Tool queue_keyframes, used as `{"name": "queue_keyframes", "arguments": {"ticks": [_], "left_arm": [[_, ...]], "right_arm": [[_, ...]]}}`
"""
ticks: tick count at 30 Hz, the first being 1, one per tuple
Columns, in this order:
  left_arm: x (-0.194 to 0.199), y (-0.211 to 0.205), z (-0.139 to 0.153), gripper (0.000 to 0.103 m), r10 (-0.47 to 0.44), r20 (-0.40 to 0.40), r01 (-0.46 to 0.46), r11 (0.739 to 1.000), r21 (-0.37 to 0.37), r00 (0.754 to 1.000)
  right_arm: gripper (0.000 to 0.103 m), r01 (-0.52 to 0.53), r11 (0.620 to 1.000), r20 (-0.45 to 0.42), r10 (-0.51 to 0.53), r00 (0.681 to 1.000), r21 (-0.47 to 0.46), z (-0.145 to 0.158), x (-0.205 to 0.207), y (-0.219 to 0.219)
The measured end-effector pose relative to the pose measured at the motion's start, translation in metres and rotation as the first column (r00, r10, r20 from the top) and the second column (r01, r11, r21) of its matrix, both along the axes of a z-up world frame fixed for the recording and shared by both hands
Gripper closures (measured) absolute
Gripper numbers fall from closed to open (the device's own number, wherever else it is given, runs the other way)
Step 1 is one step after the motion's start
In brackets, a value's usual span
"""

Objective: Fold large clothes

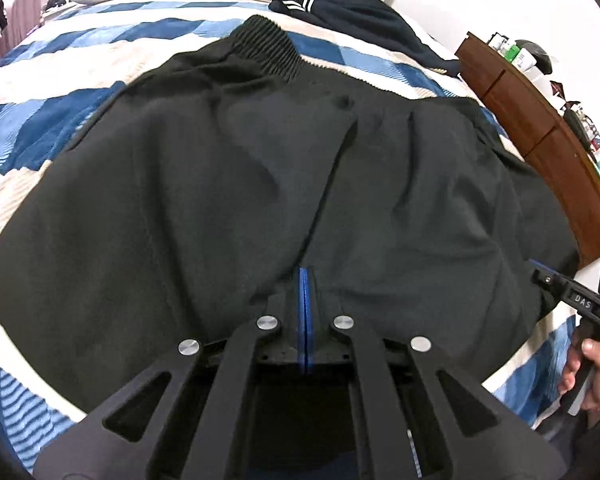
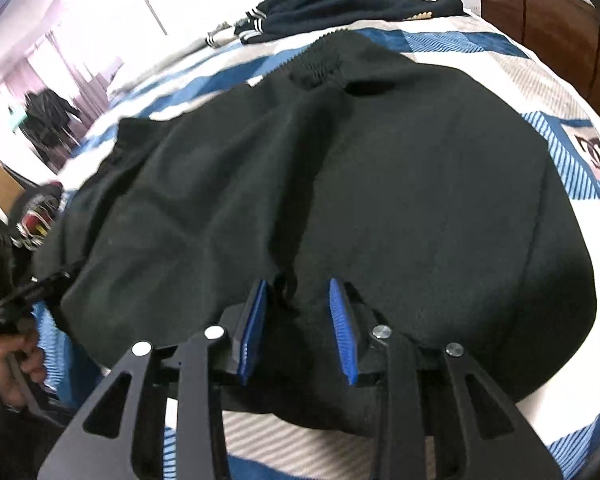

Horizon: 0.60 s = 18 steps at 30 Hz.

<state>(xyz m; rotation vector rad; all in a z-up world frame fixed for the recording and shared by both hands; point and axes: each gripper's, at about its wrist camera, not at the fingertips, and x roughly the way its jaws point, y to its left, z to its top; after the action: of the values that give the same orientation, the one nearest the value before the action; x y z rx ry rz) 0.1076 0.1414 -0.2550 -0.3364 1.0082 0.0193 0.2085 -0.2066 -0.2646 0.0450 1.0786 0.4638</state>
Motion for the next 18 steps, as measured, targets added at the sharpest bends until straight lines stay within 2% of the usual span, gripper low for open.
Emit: {"name": "queue_keyframes", "arguments": {"ticks": [4,15,18], "left_arm": [[-0.002,-0.003,-0.001,0.100,0.007,0.008,-0.008,1.000,0.012,1.000],[-0.012,-0.009,0.011,0.100,-0.023,0.050,0.021,0.999,0.046,0.998],[-0.016,-0.006,0.015,0.084,-0.034,0.068,0.032,0.999,0.023,0.997]], "right_arm": [[0.070,0.014,1.000,-0.002,-0.014,1.000,0.019,-0.003,0.000,-0.002],[0.068,0.013,0.999,0.086,-0.016,0.996,0.042,0.007,-0.018,-0.006],[0.068,0.029,0.997,0.095,-0.036,0.995,0.076,0.012,-0.023,-0.010]]}}
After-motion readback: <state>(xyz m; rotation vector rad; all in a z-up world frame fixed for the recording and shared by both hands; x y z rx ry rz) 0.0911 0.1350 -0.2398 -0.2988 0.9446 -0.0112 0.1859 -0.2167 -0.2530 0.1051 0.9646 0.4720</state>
